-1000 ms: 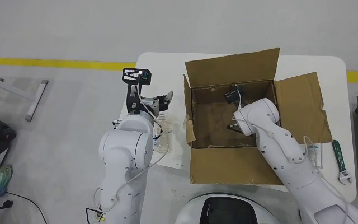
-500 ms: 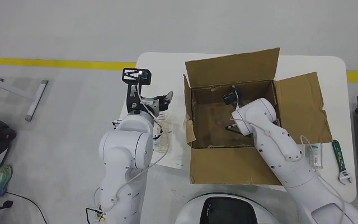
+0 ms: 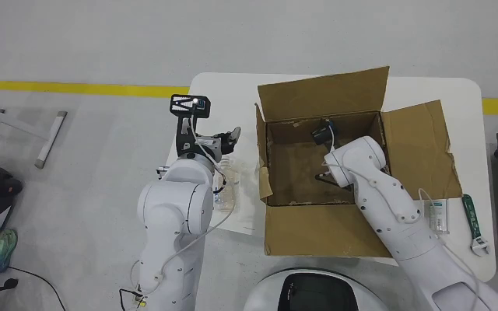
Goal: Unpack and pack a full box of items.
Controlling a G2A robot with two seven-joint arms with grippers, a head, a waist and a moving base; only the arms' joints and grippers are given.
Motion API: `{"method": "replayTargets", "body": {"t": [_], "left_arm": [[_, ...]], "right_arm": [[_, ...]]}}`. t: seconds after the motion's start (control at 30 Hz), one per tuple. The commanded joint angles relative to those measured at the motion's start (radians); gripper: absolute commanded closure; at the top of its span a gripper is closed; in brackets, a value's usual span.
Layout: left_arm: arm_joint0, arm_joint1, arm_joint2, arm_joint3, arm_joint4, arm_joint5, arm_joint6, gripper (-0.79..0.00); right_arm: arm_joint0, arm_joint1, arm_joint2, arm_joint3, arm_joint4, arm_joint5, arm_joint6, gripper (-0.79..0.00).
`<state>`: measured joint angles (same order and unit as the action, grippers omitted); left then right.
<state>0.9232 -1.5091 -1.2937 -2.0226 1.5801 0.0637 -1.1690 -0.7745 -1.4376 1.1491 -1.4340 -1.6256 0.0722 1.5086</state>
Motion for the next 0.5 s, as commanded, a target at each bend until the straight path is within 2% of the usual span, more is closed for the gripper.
{"method": "replayTargets", "body": {"t": [0.0, 0.23, 0.33, 0.4, 0.47], "left_arm": [[0.000, 0.000, 0.000, 0.000, 0.000, 0.000, 0.000, -0.785], [0.000, 0.000, 0.000, 0.000, 0.000, 0.000, 0.000, -0.785], [0.000, 0.000, 0.000, 0.000, 0.000, 0.000, 0.000, -0.785], [0.000, 0.000, 0.000, 0.000, 0.000, 0.000, 0.000, -0.785], [0.000, 0.000, 0.000, 0.000, 0.000, 0.000, 0.000, -0.785]], "right_arm": [[0.000, -0.001, 0.002, 0.007, 0.003, -0.002, -0.003, -0.351], [-0.003, -0.005, 0.005, 0.012, 0.001, -0.007, -0.008, -0.206], [-0.009, -0.007, 0.008, 0.003, -0.002, -0.010, -0.007, -0.055], [-0.014, -0.007, 0.012, -0.003, -0.002, -0.013, -0.009, 0.000], [-0.019, -0.007, 0.018, -0.012, -0.003, -0.015, -0.010, 0.000]]}}
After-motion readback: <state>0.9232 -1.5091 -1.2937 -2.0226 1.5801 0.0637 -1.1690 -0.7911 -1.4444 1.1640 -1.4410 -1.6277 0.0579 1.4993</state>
